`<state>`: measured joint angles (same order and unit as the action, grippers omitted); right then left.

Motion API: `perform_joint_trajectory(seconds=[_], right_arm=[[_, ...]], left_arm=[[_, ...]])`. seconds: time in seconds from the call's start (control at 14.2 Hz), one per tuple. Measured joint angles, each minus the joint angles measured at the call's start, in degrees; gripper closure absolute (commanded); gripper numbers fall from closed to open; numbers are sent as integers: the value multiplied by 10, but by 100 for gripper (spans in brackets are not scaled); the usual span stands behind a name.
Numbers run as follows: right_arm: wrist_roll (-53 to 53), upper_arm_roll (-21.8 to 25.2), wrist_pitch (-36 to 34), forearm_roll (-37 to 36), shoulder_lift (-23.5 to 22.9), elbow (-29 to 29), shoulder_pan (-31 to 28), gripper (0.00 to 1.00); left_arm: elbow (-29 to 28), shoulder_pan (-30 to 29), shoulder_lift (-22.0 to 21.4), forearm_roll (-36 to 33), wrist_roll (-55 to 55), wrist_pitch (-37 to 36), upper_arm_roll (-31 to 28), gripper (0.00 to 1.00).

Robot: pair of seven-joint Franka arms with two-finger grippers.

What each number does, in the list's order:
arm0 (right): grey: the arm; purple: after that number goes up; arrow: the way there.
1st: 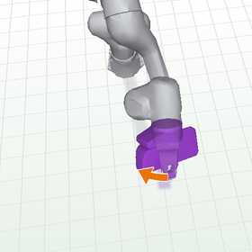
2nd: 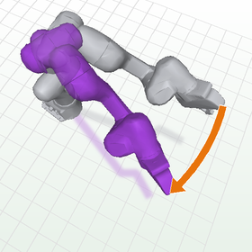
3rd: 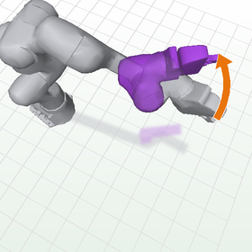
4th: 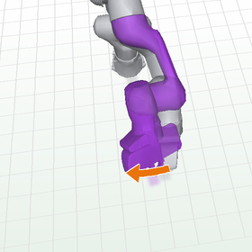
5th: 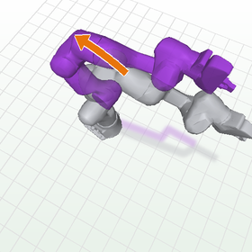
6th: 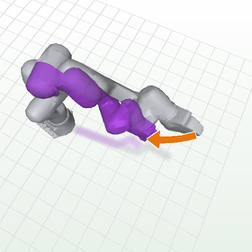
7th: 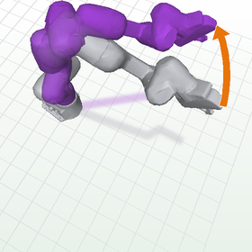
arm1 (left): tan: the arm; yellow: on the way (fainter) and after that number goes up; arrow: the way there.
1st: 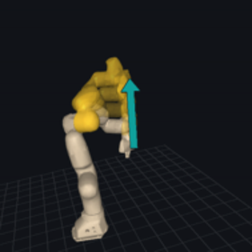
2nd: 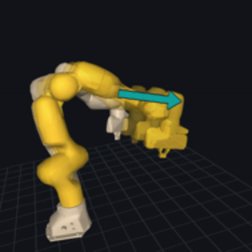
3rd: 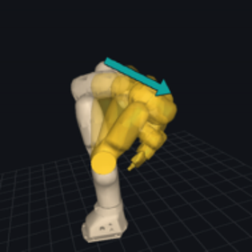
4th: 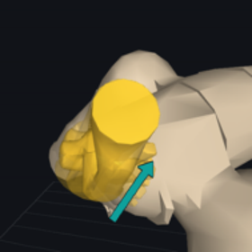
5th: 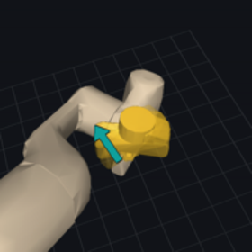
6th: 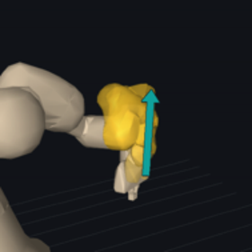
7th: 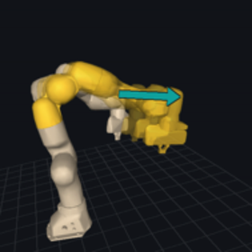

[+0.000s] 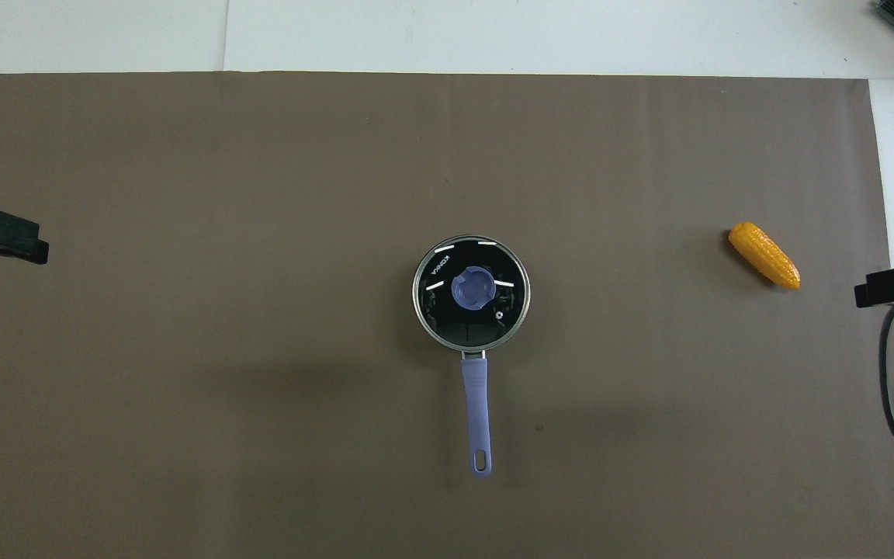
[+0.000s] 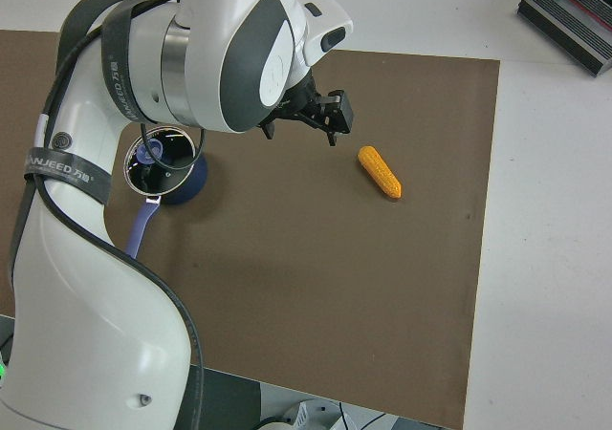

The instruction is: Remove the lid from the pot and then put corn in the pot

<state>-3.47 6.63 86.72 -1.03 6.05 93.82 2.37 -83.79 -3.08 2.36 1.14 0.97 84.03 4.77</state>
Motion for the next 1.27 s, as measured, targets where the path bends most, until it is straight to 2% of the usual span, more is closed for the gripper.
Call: perform_joint_trajectory(seconds=[1.27], right_arm=[[0,0,0,0,0,0,0,0]], left_arm=[[0,7,0,1,2,19,9,0]])
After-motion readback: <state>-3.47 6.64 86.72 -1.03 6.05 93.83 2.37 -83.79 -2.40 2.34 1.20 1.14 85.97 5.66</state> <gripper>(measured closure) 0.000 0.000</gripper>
